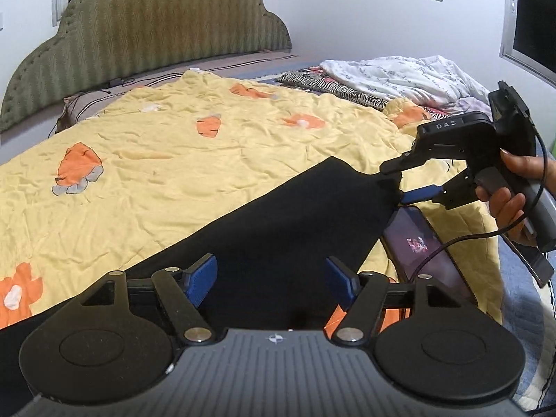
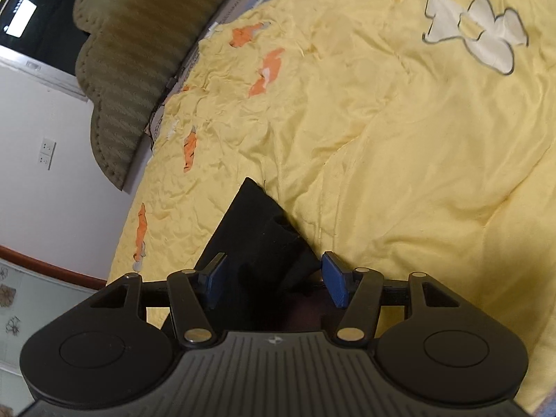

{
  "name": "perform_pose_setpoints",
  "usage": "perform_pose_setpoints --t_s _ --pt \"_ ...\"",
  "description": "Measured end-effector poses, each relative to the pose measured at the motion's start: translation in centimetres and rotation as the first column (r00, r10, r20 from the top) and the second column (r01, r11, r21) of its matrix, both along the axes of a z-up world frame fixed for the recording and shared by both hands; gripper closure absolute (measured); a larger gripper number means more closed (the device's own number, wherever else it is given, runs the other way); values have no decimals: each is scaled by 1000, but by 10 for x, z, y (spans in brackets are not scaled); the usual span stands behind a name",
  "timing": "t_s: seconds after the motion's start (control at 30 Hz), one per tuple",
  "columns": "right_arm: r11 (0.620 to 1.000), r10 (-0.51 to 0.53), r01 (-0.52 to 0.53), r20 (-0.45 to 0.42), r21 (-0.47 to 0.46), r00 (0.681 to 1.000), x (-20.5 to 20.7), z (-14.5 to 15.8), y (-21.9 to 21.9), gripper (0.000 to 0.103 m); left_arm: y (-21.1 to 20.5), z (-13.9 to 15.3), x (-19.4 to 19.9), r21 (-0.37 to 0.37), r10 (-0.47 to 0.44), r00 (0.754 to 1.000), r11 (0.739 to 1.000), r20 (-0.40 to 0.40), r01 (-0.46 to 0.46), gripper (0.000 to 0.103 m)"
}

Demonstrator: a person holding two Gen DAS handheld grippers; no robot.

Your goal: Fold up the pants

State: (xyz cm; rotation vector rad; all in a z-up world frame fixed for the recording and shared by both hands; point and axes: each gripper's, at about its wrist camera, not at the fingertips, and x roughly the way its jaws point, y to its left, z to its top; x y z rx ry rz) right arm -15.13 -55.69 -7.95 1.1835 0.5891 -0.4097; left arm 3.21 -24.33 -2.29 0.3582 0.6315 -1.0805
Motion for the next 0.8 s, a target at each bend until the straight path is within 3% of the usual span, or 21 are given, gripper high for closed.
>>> perform_pose_setpoints --t_s 0.13,0.17,0.2,0.23,0.33,0.4,0.47,0.53,0.57,0.73,0.8 --pt "1000 18 -18 -5 -21 1000 13 -1 -2 46 -1 -3 2 12 12 1000 1000 -3 -11 30" --pt "999 21 -21 5 -41 1000 14 0 -2 51 -1 -4 1 15 16 1000 1000 -1 -16 30" --pt "996 35 -34 17 -76 999 15 2 -1 68 -1 -5 2 18 22 1000 1000 1 -22 30" --pt "993 41 -40 9 -107 999 17 5 0 76 0 -5 2 19 27 1000 999 1 -27 30" --pt "984 52 -49 14 -172 999 15 14 3 80 1 -5 3 16 35 999 999 3 -35 29" --pt "963 44 -47 -19 -266 999 12 25 8 80 2 -4 4 14 38 999 999 2 -38 29" --pt "933 14 -38 -70 -358 997 8 34 14 76 2 -4 3 6 38 999 999 -3 -38 29" --pt "927 -24 -9 -85 -375 996 0 38 17 49 2 -4 2 5 37 999 999 -6 -37 29" --pt "931 -11 -10 -55 -365 998 -6 39 18 44 2 -4 2 6 36 999 999 -6 -36 28" --pt "931 53 -65 -45 -360 998 -10 44 33 42 2 -5 -1 14 32 999 999 5 -32 27" --pt "949 47 -59 -46 -311 998 -8 38 29 42 2 -4 -1 9 32 999 999 6 -33 27"
